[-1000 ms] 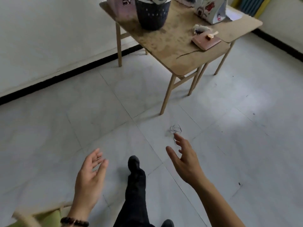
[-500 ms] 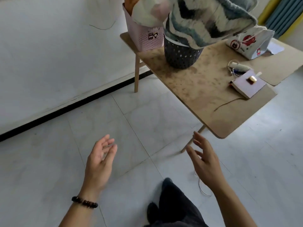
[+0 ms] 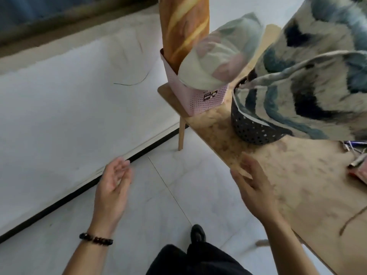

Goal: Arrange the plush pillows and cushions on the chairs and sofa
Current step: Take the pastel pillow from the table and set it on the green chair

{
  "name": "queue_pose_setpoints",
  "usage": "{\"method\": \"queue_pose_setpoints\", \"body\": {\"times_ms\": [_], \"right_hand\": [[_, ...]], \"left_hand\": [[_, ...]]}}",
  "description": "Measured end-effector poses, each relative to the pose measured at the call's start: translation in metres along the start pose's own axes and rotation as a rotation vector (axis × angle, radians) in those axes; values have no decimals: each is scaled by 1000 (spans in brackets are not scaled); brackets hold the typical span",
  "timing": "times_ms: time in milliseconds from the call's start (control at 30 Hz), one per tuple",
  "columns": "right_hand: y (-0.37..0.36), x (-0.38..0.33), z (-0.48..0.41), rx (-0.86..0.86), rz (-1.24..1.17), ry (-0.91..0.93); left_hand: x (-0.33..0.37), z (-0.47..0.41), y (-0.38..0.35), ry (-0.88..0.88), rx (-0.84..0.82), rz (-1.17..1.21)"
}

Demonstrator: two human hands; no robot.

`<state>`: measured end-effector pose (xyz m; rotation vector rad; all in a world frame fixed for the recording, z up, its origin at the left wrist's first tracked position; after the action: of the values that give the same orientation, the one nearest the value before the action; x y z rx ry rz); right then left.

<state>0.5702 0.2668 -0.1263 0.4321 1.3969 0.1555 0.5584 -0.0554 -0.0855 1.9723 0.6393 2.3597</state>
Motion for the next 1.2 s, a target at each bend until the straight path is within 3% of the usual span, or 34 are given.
{"method": "queue_pose_setpoints", "body": {"times_ms": [233, 400, 700, 800, 933, 1133, 1200], "right_hand": [[-54, -54, -135, 71, 57, -11], [-102, -65, -216, 244, -43, -198], [-148, -131, -351, 580, -184, -423], [-160, -129, -368, 761, -251, -337], [-156, -139, -372, 884, -219, -223], [-129, -186, -351, 970, -288, 96], [-124, -206, -337, 964, -302, 171]], "left_hand": [[11, -174, -14, 6, -68, 31], [1, -309, -54, -10, -363, -52], [66, -496, -145, -366, -866, -294], [66, -520, -174, -487, -987, -423], [51, -524, -176, -655, -1031, -569], [55, -526, -170, -532, -1151, -580], [71, -524, -171, -388, -1173, -490]]}}
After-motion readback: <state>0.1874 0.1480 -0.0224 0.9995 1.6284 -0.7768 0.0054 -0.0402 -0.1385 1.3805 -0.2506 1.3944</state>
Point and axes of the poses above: each hand's wrist, its own z-axis away from the middle knuckle, its own y-axis out of the back of the hand, x = y × z, the point moved 1 cm from there along -z, towards the middle knuckle, and after that the axes turned 3 degrees about -x, right-handed, at the moved point
